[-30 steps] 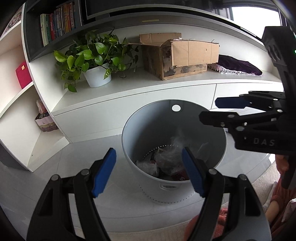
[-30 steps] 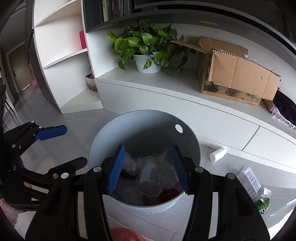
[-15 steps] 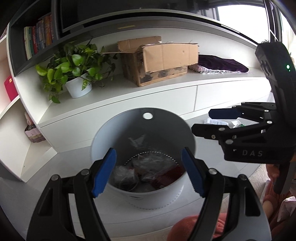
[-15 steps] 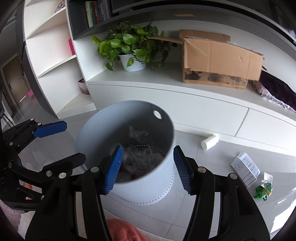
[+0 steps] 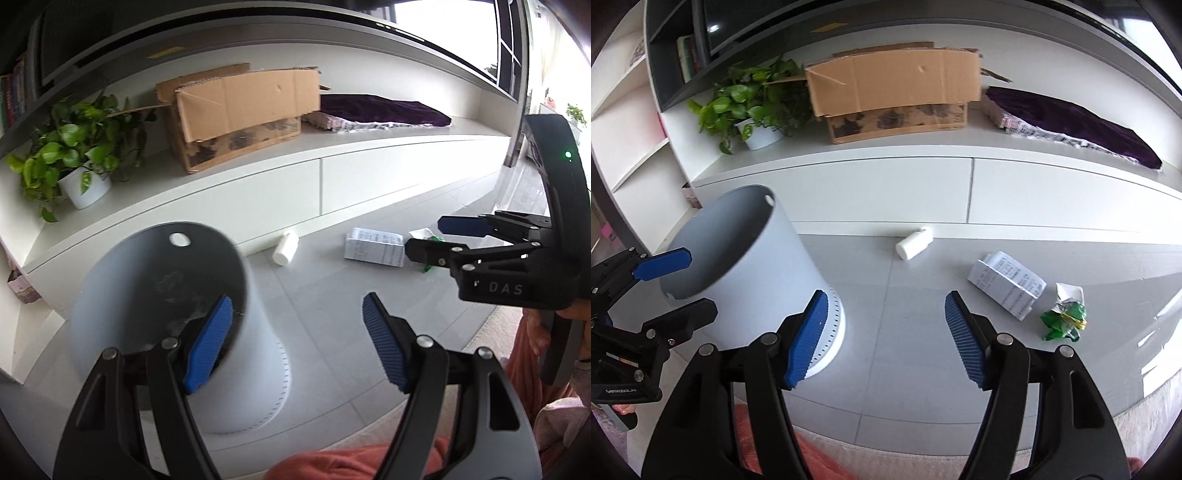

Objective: Collect trash
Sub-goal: 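Move both open tools back toward the green snack bag and leaflet box, then grasp the green snack bag with the right tool and lift it, then grasp the clear plastic bag with the left tool while the right tool holds the snack bag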

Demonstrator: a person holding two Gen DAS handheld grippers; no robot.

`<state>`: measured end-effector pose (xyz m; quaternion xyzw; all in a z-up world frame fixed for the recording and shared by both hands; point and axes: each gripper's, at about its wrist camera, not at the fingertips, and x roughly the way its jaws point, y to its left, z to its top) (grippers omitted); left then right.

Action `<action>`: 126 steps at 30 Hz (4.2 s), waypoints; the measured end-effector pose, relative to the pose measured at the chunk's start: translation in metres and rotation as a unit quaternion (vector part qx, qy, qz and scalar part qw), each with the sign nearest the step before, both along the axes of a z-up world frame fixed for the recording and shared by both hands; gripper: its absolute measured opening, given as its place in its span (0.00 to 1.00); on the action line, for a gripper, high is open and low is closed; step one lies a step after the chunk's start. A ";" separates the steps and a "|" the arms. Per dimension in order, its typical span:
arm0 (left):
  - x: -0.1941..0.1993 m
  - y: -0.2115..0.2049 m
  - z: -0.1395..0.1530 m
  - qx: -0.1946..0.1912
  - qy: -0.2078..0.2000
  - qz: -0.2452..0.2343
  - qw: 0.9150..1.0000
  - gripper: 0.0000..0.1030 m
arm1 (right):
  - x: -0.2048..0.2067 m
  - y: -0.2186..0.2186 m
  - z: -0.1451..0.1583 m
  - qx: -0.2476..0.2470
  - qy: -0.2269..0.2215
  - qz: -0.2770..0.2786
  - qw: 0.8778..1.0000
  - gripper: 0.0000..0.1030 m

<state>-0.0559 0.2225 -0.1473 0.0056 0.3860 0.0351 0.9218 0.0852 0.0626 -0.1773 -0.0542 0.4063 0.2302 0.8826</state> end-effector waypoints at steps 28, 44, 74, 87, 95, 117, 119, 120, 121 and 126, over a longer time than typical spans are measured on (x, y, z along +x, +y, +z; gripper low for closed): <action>0.225 -0.165 -0.162 -0.053 0.092 -0.126 0.986 0.71 | 0.142 -0.246 -0.144 -0.037 0.050 -0.240 0.969 0.72; 0.301 -0.187 -0.245 -0.066 0.125 -0.162 0.977 0.71 | 0.198 -0.251 -0.232 -0.045 0.111 -0.243 0.963 0.72; 0.342 -0.245 -0.250 -0.084 0.115 -0.201 0.969 0.71 | 0.198 -0.311 -0.201 -0.040 0.092 -0.298 0.949 0.27; 0.387 -0.281 -0.272 -0.068 0.104 -0.262 0.957 0.71 | 0.206 -0.347 -0.203 -0.036 0.098 -0.352 0.930 0.27; 0.391 -0.290 -0.281 -0.059 0.104 -0.276 0.954 0.69 | 0.213 -0.351 -0.213 -0.032 0.111 -0.368 0.923 0.27; 0.382 -0.287 -0.273 -0.005 0.097 -0.290 0.952 0.63 | 0.210 -0.346 -0.201 -0.040 0.102 -0.350 0.930 0.27; 0.387 -0.290 -0.279 0.000 0.102 -0.286 0.953 0.63 | 0.207 -0.341 -0.196 -0.036 0.100 -0.340 0.935 0.27; 0.389 -0.290 -0.282 0.001 0.105 -0.283 0.953 0.63 | 0.206 -0.340 -0.195 -0.036 0.099 -0.336 0.936 0.27; 0.391 -0.291 -0.285 0.001 0.109 -0.281 0.953 0.60 | 0.205 -0.339 -0.194 -0.034 0.100 -0.333 0.937 0.27; 0.401 -0.301 -0.296 0.013 0.120 -0.281 0.952 0.40 | 0.206 -0.339 -0.200 -0.023 0.114 -0.327 0.938 0.27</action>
